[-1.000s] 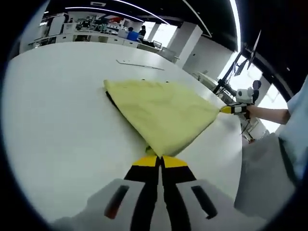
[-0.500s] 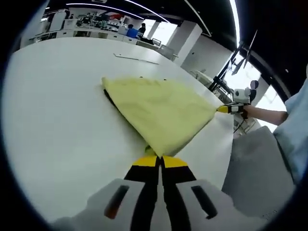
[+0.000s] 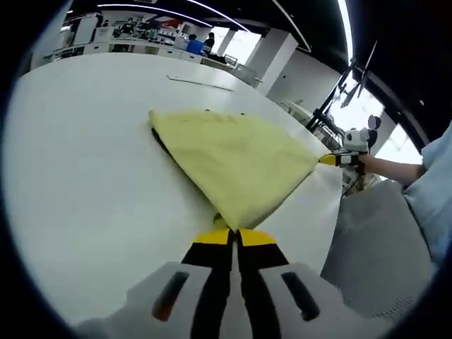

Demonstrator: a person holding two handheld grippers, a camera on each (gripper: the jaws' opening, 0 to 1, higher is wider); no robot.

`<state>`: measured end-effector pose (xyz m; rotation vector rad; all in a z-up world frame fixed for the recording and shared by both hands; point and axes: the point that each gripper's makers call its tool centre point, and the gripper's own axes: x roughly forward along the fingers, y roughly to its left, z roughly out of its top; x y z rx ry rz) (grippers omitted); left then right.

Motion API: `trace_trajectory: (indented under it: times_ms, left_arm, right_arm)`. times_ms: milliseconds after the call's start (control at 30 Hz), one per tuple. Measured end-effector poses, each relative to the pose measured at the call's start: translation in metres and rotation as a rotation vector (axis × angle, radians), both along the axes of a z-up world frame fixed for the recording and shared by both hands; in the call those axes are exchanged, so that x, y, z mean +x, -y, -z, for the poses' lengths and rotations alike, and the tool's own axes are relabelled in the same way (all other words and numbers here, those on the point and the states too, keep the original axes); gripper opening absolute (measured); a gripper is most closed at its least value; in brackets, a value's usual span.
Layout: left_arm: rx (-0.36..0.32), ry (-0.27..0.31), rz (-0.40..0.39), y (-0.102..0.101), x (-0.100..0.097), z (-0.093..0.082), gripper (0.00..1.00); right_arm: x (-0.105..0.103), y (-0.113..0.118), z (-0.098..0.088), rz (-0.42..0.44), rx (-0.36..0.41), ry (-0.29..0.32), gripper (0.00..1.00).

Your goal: Fold the garment on the visible template until the final outline fits inside the template.

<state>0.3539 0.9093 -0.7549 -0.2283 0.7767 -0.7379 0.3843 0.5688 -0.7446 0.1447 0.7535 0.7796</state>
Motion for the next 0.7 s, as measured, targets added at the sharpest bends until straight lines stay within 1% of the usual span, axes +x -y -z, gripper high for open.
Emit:
trace_trajectory:
  times_ms: [33,67,100,133,167,200,233,267,333,367,400,433,467,533,567,600,633,667,700]
  left_arm:
    - [0.003,0.005,-0.008,-0.003,0.000,-0.002,0.05]
    - [0.004,0.010,-0.019,-0.005,0.001,-0.004,0.10]
    - [-0.001,0.017,-0.037,-0.008,0.001,-0.008,0.17]
    - [-0.008,0.029,-0.056,-0.009,0.003,-0.013,0.21]
    - [-0.023,0.055,-0.070,-0.009,0.006,-0.020,0.25]
    - [-0.038,0.078,-0.078,-0.009,0.007,-0.029,0.32]
    - [-0.037,0.086,-0.080,-0.010,0.008,-0.033,0.38]
    - [-0.030,0.108,-0.083,-0.011,0.010,-0.038,0.44]
    - [-0.016,0.149,-0.076,-0.009,0.014,-0.049,0.59]
    - [-0.013,0.159,-0.070,-0.008,0.014,-0.053,0.65]
    - [0.002,0.176,-0.063,-0.006,0.016,-0.057,0.72]
    - [0.014,0.183,-0.058,-0.005,0.017,-0.060,0.76]
    - [0.033,0.193,-0.050,-0.005,0.019,-0.062,0.80]
    - [0.063,0.203,-0.057,-0.005,0.023,-0.063,0.94]
    - [0.075,0.205,-0.057,-0.004,0.024,-0.063,0.99]
    - [0.083,0.194,-0.064,-0.004,0.024,-0.064,0.99]
    - [0.090,0.179,-0.082,-0.006,0.024,-0.063,0.99]
    - [0.079,0.143,-0.126,-0.007,0.024,-0.063,0.99]
    - [0.060,0.150,-0.127,-0.004,0.026,-0.065,0.99]
  right_arm:
    - [0.002,0.005,-0.002,0.011,-0.015,0.021,0.00]
    - [0.004,0.009,-0.003,0.023,-0.029,0.032,0.00]
    - [0.006,0.014,-0.008,0.026,-0.037,0.056,0.00]
    - [0.007,0.016,-0.012,0.033,-0.034,0.068,0.00]
    - [0.008,0.019,-0.017,0.040,-0.026,0.077,0.03]
    - [0.011,0.025,-0.023,0.051,-0.016,0.093,0.07]
    - [0.013,0.026,-0.029,0.052,-0.013,0.117,0.11]
    - [0.016,0.026,-0.038,0.047,-0.009,0.160,0.18]
    - [0.017,0.025,-0.048,0.039,-0.014,0.196,0.29]
    - [0.017,0.024,-0.051,0.032,-0.014,0.206,0.38]
    - [0.018,0.022,-0.054,0.026,-0.018,0.223,0.44]
    - [0.019,0.021,-0.055,0.021,-0.024,0.237,0.51]
    - [0.020,0.017,-0.057,0.009,-0.032,0.259,0.59]
    - [0.021,0.012,-0.058,0.000,-0.043,0.274,0.74]
    - [0.022,0.009,-0.057,0.002,-0.049,0.281,0.85]
    - [0.023,0.005,-0.057,-0.010,-0.056,0.291,0.94]
    - [0.024,0.001,-0.054,-0.015,-0.074,0.297,1.00]
    - [0.027,0.006,-0.049,-0.020,-0.104,0.292,1.00]
    - [0.031,0.004,-0.048,-0.015,-0.105,0.316,1.00]
